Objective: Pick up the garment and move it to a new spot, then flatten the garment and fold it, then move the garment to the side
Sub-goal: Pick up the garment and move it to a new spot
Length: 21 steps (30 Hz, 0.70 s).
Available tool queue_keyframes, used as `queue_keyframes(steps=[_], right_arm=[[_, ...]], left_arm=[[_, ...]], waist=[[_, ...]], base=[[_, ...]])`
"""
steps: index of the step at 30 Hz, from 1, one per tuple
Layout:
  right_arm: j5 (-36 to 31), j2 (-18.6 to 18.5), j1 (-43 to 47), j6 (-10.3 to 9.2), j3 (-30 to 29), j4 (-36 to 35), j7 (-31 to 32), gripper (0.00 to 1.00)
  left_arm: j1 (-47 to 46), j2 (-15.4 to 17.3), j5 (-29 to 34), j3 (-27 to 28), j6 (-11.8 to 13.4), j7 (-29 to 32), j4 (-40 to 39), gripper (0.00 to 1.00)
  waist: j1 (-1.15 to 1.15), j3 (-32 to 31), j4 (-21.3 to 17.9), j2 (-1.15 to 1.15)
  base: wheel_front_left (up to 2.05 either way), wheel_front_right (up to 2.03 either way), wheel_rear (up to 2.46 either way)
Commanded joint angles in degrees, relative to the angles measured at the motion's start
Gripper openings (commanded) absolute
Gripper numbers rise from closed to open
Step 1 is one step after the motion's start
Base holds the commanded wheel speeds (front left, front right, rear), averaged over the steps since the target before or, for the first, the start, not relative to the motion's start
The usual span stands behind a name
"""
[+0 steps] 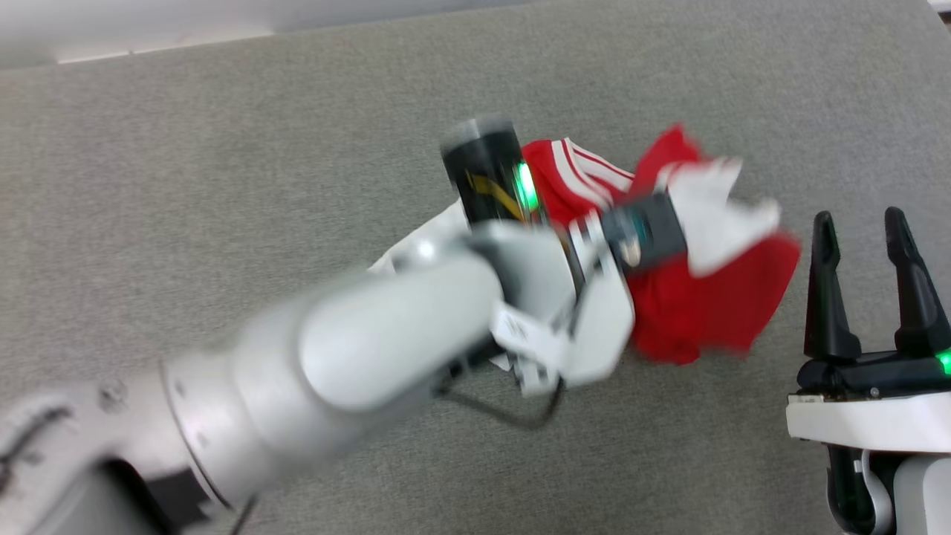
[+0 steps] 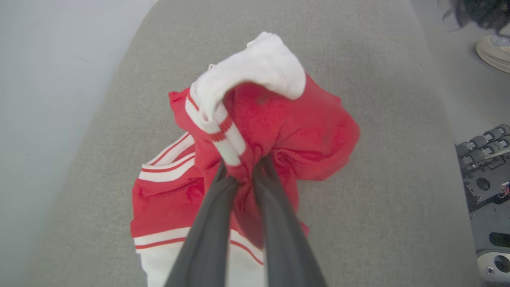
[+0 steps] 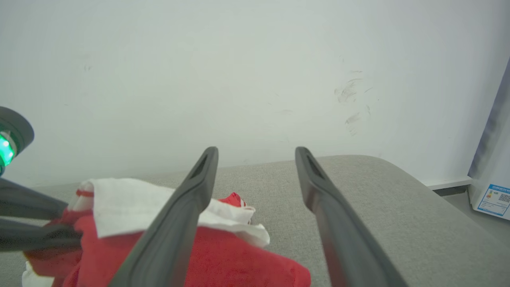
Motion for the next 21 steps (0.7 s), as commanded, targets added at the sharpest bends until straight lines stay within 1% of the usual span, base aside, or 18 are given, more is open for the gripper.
queue_keyframes(steps=[1, 4, 8, 11, 13, 14, 17, 21], right_arm=[[0.37, 0.11, -0.87, -0.02, 0.08, -0.22, -0.12, 1.00], [0.72, 0.11, -1.18, -0.02, 0.14, -0.17, -0.12, 1.00], [0.75, 0.11, -1.38, -0.02, -0.11, 0.04, -0.12, 1.00], [0.42, 0.10, -0.95, -0.02, -0.64, 0.25, -0.12, 1.00], [0.17, 0.11, -0.67, -0.02, -0.77, 0.51, -0.12, 1.00], [-0.04, 0.10, -0.53, -0.02, -0.80, 0.59, -0.12, 1.00], [-0.40, 0.10, 0.20, -0.02, -0.92, 0.86, -0.12, 1.00], [-0.94, 0.10, 1.70, -0.02, -1.46, 1.42, -0.12, 1.00]], left_arm=[[1.60, -0.36, 0.78, 0.13, 0.04, 0.75, -0.42, 0.00], [8.87, -2.63, 3.45, 0.08, 0.04, 4.96, -1.88, 0.00], [16.38, -3.84, 5.66, 0.15, 0.04, 8.85, -4.33, 0.00], [20.21, -4.35, 5.60, 0.11, 0.03, 10.15, -5.59, 0.00], [21.16, -4.44, 5.62, 0.13, 0.03, 9.58, -5.81, 0.00], [21.31, -4.56, 5.53, 0.14, 0.03, 8.24, -5.48, 0.99], [20.46, -5.20, 4.50, 0.12, 0.03, 2.23, -4.02, 1.00], [18.40, -5.04, 2.47, 0.09, 0.04, -9.76, -0.93, 1.00]], waist=[[0.00, 0.62, -0.62, 0.00], [0.00, 1.06, -1.14, 0.00], [0.00, 1.15, -1.29, 0.00], [0.00, 0.60, -0.75, 0.00], [0.00, -0.01, -0.22, 0.00], [0.00, -0.41, 0.08, 0.00], [0.00, -2.06, 0.99, 0.00], [0.00, -5.12, 2.35, 0.00]], base=[[0.00, 0.00, 0.00], [0.00, 0.00, 0.00], [0.00, 0.00, 0.00], [0.00, 0.00, 0.00], [0.00, 0.00, 0.00], [0.00, 0.00, 0.00], [0.00, 0.00, 0.00], [0.00, 0.00, 0.00]])
